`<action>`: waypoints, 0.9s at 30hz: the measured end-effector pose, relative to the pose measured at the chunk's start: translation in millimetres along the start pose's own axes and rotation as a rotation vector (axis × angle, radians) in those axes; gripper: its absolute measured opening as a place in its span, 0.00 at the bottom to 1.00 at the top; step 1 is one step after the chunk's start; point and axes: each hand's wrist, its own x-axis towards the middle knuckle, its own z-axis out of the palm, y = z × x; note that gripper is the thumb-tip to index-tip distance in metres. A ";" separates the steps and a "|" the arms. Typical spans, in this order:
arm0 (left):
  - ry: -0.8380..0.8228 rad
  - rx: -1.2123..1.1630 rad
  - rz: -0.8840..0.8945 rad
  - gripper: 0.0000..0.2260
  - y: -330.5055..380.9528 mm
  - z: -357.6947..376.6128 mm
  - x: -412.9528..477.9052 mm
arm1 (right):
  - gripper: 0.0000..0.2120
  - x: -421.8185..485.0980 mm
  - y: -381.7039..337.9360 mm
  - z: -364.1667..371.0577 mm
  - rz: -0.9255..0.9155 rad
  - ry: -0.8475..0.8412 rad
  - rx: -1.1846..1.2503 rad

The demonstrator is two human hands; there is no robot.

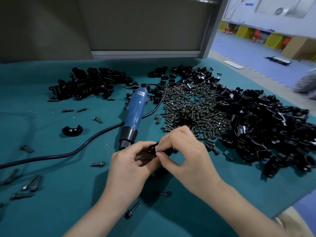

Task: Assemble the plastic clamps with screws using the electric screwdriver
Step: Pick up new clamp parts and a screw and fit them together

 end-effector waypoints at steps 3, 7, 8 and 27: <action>0.014 0.025 0.020 0.16 1.3 0.4 -1.2 | 0.03 -1.2 -0.7 -1.0 0.073 -0.009 0.003; 0.030 0.057 0.045 0.18 1.1 0.6 -0.9 | 0.03 1.7 -3.3 -13.8 0.125 -0.107 0.065; 0.030 0.061 0.047 0.17 0.6 0.8 -0.9 | 0.03 4.8 -2.8 -19.7 0.124 -0.113 0.065; -0.003 0.211 0.170 0.19 0.8 3.5 -3.3 | 0.03 143.4 79.9 20.1 0.697 -0.570 -0.798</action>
